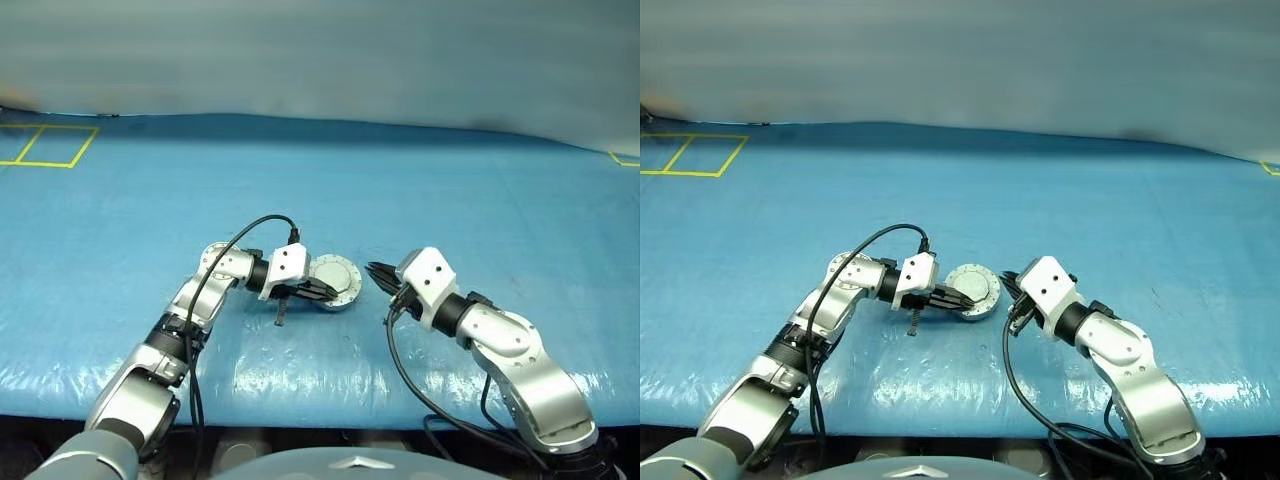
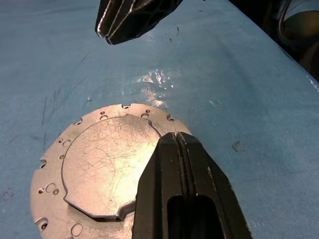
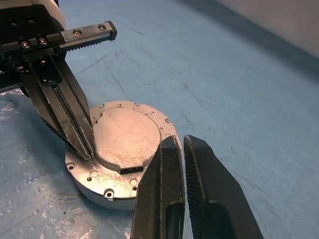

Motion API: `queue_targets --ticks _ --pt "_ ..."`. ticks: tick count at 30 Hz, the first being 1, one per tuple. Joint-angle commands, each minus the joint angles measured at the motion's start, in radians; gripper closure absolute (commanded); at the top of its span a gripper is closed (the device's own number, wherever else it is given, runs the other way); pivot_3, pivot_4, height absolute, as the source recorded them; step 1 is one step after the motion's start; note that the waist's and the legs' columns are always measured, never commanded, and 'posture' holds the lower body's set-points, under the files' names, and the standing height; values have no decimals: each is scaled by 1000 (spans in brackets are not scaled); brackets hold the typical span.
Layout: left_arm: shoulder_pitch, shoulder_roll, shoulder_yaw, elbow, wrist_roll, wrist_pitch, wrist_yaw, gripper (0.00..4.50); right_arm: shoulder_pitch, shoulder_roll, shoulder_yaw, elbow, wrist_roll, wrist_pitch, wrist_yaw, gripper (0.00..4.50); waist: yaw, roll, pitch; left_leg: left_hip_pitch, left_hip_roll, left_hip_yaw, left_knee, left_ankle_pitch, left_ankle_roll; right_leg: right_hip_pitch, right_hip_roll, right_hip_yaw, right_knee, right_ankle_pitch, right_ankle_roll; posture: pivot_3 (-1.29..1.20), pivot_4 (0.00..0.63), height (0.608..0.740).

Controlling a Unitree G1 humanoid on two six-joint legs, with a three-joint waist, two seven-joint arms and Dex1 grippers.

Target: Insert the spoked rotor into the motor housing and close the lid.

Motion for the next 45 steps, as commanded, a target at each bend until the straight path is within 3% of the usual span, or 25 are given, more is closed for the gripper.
queue_targets --ticks 1,2,5,9,16,31,37,45 --pt "39 31 127 -226 -138 102 59 4500 -29 15 17 -2 24 -13 21 4269 -1 0 0 0 0 0 0 0 0 0 0 0 0 0 0 0 150 740" --pt "68 47 149 -282 -164 133 72 4500 -38 22 25 4 28 -16 26 4269 -2 0 0 0 0 0 -1 0 0 -1 0 0 0 0 -1 0 150 740" --pt "156 99 186 -405 -197 190 105 4500 -62 31 63 34 4 -38 33 3672 -4 1 0 1 1 0 -3 0 0 0 0 0 0 -1 -2 0 150 740" --pt "286 150 232 -509 -210 233 175 4500 -95 37 114 89 -24 -79 50 2340 -2 1 0 1 1 0 -2 0 0 0 -1 0 0 -1 -2 0 150 740" --pt "457 149 272 -604 -233 288 292 4500 -180 53 154 199 -35 -124 95 17 1 0 1 1 1 1 -1 0 0 0 -2 -1 0 -2 -3 0 150 740" --pt "569 152 274 -669 -221 279 407 4500 -209 103 188 410 -76 -167 118 17 -1 0 1 2 1 1 -2 0 0 0 -1 -1 0 -2 -3 0 150 740" --pt "591 185 274 -684 -231 276 388 4500 -185 93 220 411 -89 -176 150 1496 -3 0 0 2 1 2 -2 0 0 1 -2 0 0 -3 -5 0 150 740" --pt "570 178 263 -659 -220 269 415 4500 -196 136 202 404 -77 -140 109 1492 -3 0 0 2 1 1 -2 0 0 0 -1 -1 0 -3 -5 0 150 740"
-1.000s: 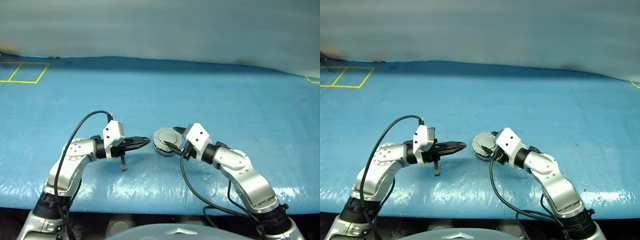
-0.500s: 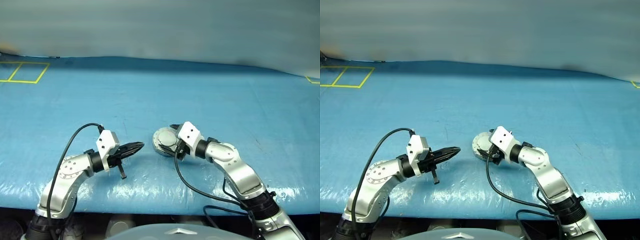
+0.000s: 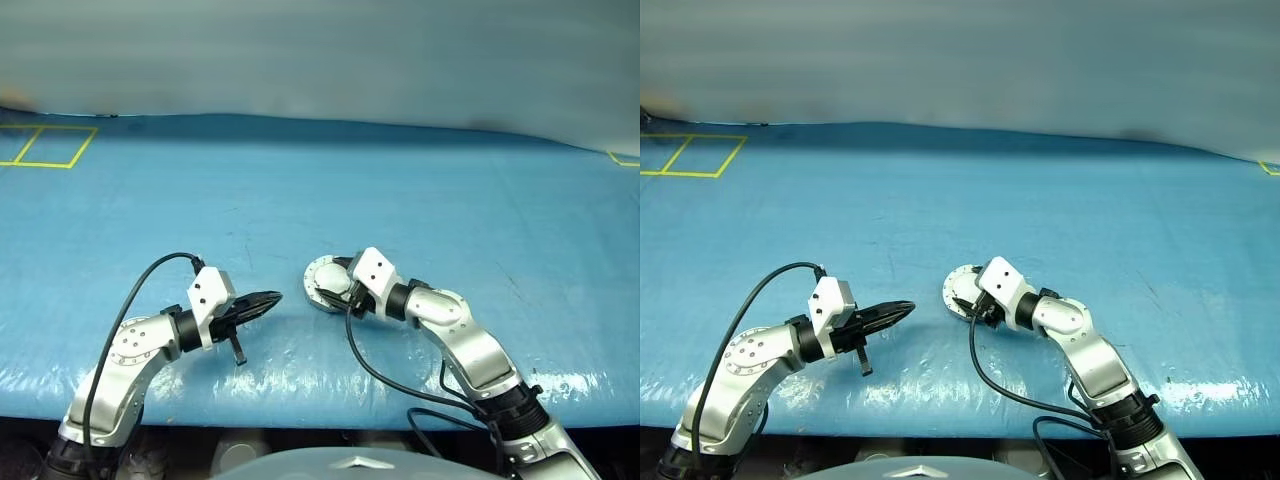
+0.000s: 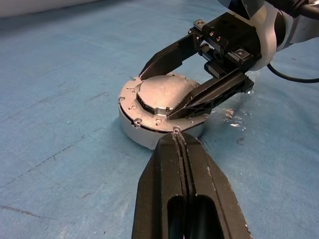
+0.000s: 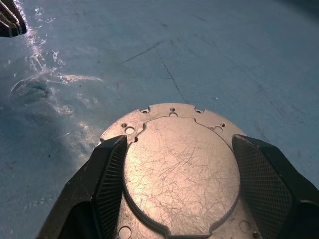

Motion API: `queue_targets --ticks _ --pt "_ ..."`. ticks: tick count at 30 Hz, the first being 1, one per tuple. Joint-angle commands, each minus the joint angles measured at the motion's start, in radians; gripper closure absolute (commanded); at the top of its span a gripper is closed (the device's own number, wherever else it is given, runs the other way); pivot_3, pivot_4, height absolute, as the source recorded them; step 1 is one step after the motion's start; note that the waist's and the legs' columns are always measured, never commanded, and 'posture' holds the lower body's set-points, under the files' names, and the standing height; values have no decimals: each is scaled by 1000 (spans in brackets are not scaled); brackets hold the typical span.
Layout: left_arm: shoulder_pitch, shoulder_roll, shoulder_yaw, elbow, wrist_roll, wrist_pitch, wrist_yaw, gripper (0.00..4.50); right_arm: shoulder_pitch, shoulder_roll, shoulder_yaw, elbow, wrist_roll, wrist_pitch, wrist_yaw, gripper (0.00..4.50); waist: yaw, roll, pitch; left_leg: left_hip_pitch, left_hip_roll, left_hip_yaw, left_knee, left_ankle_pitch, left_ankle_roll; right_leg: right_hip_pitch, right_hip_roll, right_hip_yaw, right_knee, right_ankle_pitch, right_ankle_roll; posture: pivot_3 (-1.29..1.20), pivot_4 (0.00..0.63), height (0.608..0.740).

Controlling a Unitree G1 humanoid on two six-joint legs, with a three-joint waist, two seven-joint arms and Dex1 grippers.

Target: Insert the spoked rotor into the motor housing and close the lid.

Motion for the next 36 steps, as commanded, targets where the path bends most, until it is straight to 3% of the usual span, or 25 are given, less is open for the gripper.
queue_targets --ticks 1,14,27,36 --pt "-19 -5 -9 -23 -4 -12 1 4500 7 29 1 4 9 37 -12 1492 -2 0 0 0 0 0 0 0 0 0 0 0 0 0 0 0 150 740" --pt "-50 -19 -26 4 29 -33 26 4500 32 11 45 72 -85 25 -44 1492 -5 -1 0 6 1 2 0 0 0 5 1 1 0 -2 -3 0 150 740" --pt "-80 -32 -56 37 51 -47 20 4500 85 -48 -36 50 -40 61 -38 1492 10 -1 -1 13 -1 2 -2 0 0 13 -7 1 -2 -5 -2 0 150 740" --pt "-100 -46 -64 61 56 -55 20 4500 67 4 22 58 -64 60 -81 1492 9 -4 -2 14 -3 2 -2 -1 2 14 -11 0 -2 -6 1 0 150 740"
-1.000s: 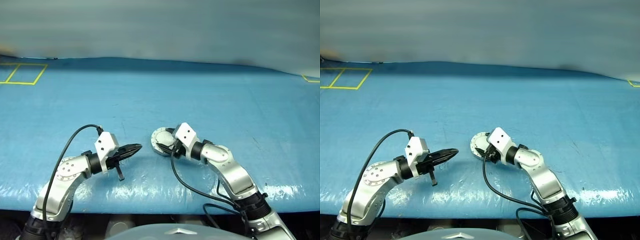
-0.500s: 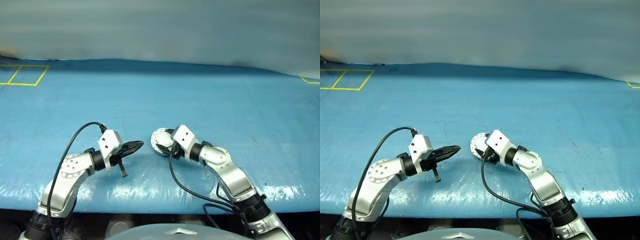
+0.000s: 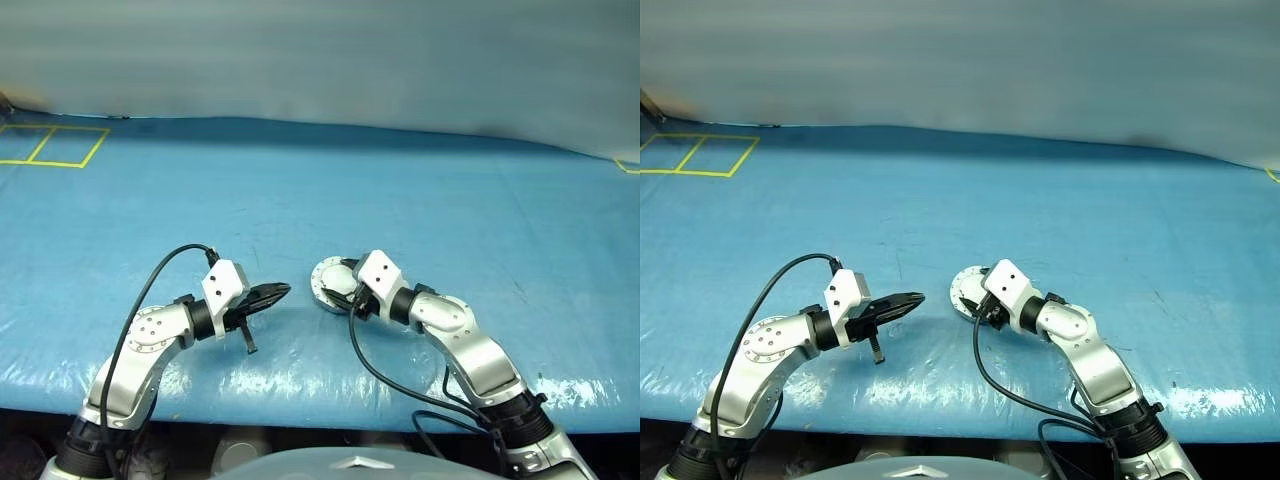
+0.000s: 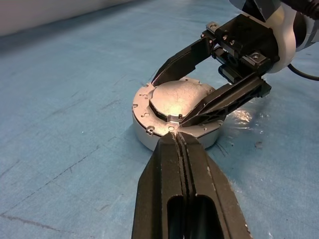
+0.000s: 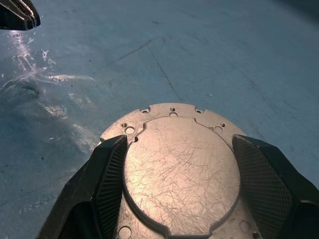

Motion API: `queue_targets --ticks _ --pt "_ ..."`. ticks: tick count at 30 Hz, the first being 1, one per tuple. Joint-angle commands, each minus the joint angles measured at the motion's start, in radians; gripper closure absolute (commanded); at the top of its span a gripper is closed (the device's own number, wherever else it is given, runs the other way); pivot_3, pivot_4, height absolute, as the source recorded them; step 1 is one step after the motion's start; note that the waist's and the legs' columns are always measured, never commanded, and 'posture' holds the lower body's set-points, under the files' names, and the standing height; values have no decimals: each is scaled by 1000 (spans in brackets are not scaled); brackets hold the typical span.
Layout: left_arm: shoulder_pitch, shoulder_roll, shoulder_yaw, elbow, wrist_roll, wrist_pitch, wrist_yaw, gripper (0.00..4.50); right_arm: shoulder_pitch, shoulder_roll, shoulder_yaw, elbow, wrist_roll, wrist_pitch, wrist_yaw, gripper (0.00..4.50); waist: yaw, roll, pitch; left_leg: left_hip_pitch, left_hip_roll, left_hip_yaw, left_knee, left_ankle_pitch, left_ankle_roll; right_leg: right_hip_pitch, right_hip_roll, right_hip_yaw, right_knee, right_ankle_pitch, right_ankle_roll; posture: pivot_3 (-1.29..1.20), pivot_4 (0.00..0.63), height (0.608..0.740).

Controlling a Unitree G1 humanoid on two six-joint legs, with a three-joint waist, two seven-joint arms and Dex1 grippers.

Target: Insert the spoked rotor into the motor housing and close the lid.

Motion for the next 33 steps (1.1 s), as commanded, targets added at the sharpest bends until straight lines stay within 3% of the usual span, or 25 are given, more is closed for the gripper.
queue_targets --ticks 1,5,16,33 --pt "-23 -18 -3 8 4 -23 10 4500 18 13 40 82 -68 60 -48 1492 -5 -1 -1 0 1 0 0 0 0 0 0 0 0 0 0 0 150 740" --pt "-39 -45 -12 41 27 -27 35 4500 -2 62 48 107 -86 149 -104 1492 -17 -3 -2 2 3 2 -1 0 0 0 1 -1 1 0 0 0 150 740" --pt "-133 -157 -55 187 92 -52 108 4500 18 1 64 40 -67 139 -35 1492 -10 -5 -4 2 1 4 -3 0 0 -1 -2 -1 0 0 1 0 150 740" --pt "-203 -188 -167 359 201 -106 68 4500 43 12 51 11 -62 144 -56 1492 -6 -5 -5 2 -1 2 -8 0 0 -1 -2 -3 -4 0 0 0 150 740"
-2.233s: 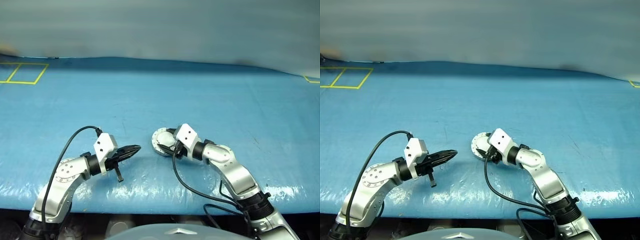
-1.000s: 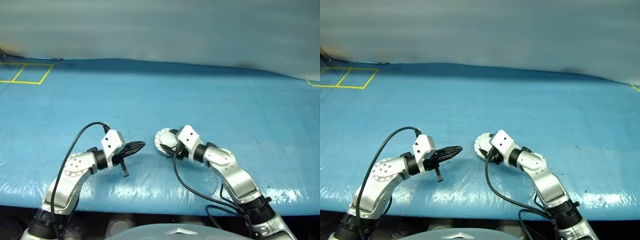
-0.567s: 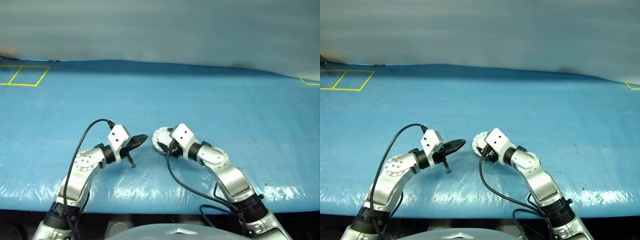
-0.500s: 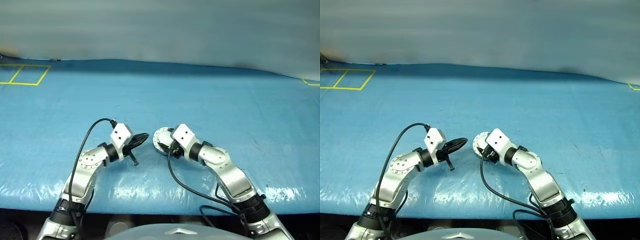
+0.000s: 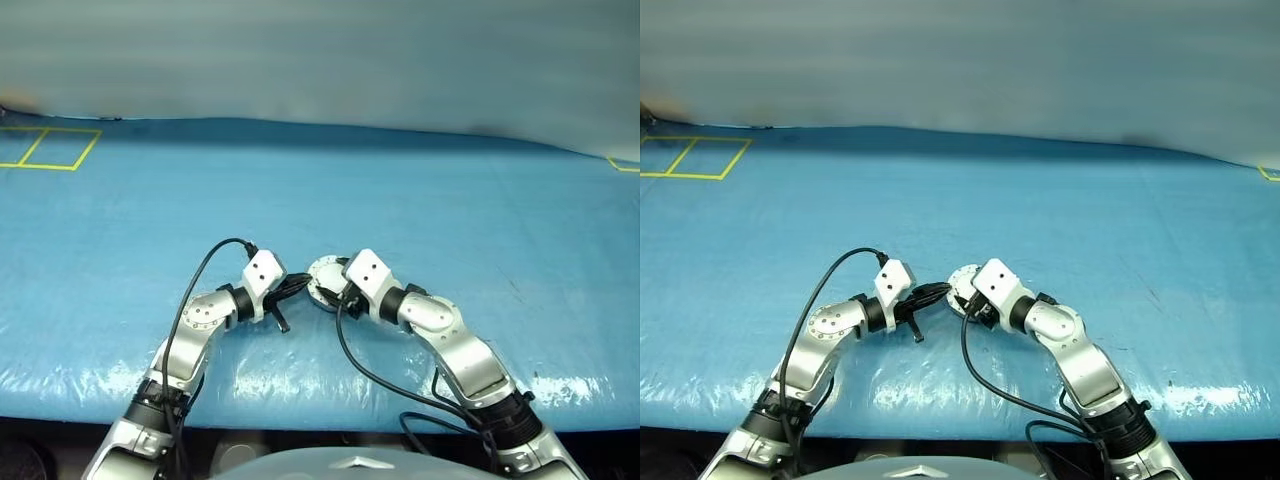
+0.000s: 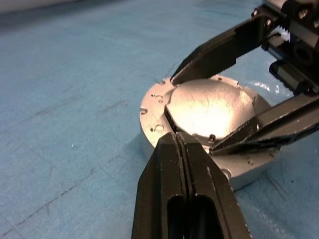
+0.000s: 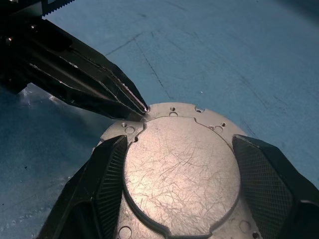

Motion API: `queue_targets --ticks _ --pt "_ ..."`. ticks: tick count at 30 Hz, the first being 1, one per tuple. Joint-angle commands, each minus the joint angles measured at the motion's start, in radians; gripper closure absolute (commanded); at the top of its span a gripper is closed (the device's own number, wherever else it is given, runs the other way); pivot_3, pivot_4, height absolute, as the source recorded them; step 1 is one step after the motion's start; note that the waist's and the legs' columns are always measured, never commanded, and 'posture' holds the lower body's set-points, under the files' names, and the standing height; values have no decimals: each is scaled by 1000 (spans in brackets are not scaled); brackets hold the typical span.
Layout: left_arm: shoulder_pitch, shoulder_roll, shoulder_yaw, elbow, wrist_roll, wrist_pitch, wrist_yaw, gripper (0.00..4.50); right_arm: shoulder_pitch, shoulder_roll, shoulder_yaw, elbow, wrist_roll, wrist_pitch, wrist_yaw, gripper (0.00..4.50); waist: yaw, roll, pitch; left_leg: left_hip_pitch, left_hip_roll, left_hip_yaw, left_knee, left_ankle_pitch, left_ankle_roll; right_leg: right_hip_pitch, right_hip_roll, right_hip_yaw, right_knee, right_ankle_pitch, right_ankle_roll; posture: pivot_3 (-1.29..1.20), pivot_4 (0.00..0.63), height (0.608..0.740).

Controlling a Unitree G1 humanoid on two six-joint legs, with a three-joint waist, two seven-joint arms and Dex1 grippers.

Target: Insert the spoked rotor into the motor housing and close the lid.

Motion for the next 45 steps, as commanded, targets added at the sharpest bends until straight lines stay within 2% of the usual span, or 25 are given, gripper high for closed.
queue_targets --ticks 1,15,17,20,22,34,41,45 --pt "-4 -9 -29 15 14 -13 -14 4500 45 -14 12 51 -19 57 -4 1492 1 0 0 0 0 0 0 0 0 0 0 0 0 0 0 0 150 740" --pt "-24 -35 -45 70 47 -48 -10 4500 54 4 0 28 -8 41 -13 1492 4 2 -1 0 1 -2 -2 0 1 4 -1 -1 -10 2 4 0 150 740" --pt "-24 -36 -47 71 50 -52 -9 4500 52 16 -16 22 3 27 -18 762 6 2 -1 0 1 -2 -2 0 1 4 -1 -1 -10 2 4 0 150 740" --pt "-23 -42 -42 61 39 -43 -12 4500 48 64 -63 2 54 49 -33 24 7 2 -1 -1 1 -2 -3 0 1 3 -1 -1 -10 2 4 0 150 740" --pt "-27 -44 -38 63 41 -41 -7 4500 54 97 -107 -24 137 49 -1 24 8 2 -1 -2 1 -2 -3 0 1 3 -1 -1 -10 2 4 0 150 740" --pt "-31 -35 -51 71 57 -48 -19 4500 46 191 -307 -75 276 -75 -63 24 10 6 2 -5 0 -2 -4 -1 2 0 -1 -1 -12 3 5 0 150 740" --pt "-31 -34 -54 72 60 -52 -18 4500 104 195 -466 -36 496 184 -104 24 14 7 2 -5 0 -2 -4 -1 3 0 -1 -1 -12 3 5 0 150 740" --pt "-26 -29 -54 71 62 -52 -20 4500 125 241 -576 -13 653 269 -128 24 14 8 3 -5 0 -1 -4 -2 3 0 -1 -1 -11 3 4 0 150 740"
